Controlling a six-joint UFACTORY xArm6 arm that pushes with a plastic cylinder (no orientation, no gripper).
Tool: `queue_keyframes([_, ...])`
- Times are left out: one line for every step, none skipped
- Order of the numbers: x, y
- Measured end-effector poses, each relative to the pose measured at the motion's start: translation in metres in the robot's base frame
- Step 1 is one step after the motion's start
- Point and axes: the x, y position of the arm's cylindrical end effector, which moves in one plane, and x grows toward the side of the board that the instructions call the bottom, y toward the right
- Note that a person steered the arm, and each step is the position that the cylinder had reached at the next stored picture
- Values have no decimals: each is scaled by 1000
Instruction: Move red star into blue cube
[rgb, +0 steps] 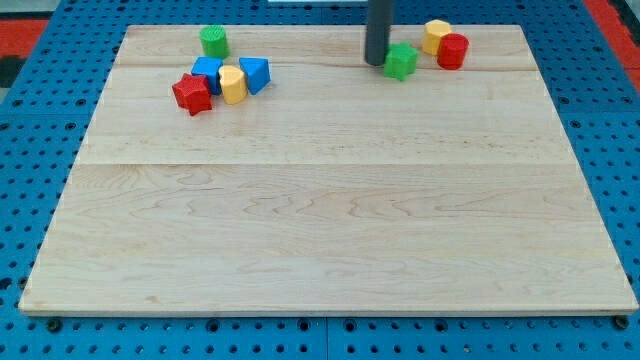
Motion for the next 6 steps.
queue_keyframes([2, 1])
queue_keyframes([74, -75])
queue_keyframes([125, -177])
queue_keyframes([121, -296])
queue_keyframes([105, -310])
queue_keyframes([90, -279])
